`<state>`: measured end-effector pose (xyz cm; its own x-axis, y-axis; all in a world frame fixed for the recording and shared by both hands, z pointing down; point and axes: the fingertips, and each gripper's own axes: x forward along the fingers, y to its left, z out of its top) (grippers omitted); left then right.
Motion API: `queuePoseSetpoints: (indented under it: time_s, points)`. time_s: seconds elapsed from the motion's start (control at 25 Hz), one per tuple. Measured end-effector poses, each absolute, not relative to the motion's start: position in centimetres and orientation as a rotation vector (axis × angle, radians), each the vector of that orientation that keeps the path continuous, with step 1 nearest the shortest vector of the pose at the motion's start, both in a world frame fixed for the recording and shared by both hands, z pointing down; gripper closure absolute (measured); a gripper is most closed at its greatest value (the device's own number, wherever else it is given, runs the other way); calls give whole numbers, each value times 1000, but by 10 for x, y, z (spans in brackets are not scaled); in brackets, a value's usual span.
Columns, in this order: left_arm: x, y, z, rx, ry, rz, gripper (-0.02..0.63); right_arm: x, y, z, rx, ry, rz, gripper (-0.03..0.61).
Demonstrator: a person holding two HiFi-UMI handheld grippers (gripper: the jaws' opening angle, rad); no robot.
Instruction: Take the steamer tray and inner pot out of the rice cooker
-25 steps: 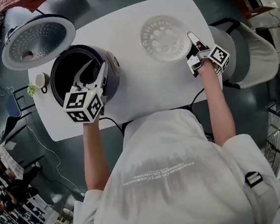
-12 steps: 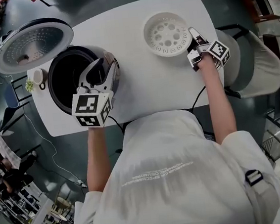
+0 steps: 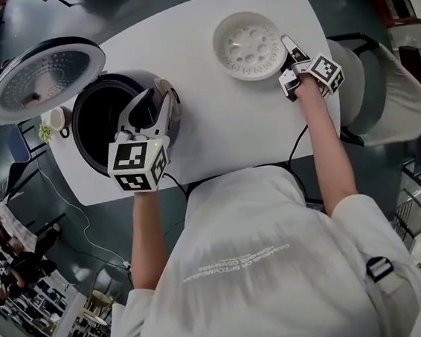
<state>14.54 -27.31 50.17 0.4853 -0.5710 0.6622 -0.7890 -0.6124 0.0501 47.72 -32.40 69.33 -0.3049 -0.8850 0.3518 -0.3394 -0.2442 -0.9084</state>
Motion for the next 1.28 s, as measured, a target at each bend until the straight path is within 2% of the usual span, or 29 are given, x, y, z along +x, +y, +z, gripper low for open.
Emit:
queuePoseSetpoints:
  time_s: [0.08,0.24,0.64,0.92,1.28]
  points:
    - [144,-273,501,2390,-1130,859,477,477,-321,690,-1500,1567,-1565,456]
    - [144,-271,502,2407,-1086,829,476,475,-307,679,-1564,1634,-1534,425]
    - [105,-263,471,2503,-1077,644,476,457,-262,617,-1833,1910,-1327,403]
    - [43,-249,431,2587,-1124,544,477,398,-242,551,-1882,2045,-1127,393]
    - [-29,-244,396,2669,-1237,510,476,285,-238,456,-1896,2473,-736,377]
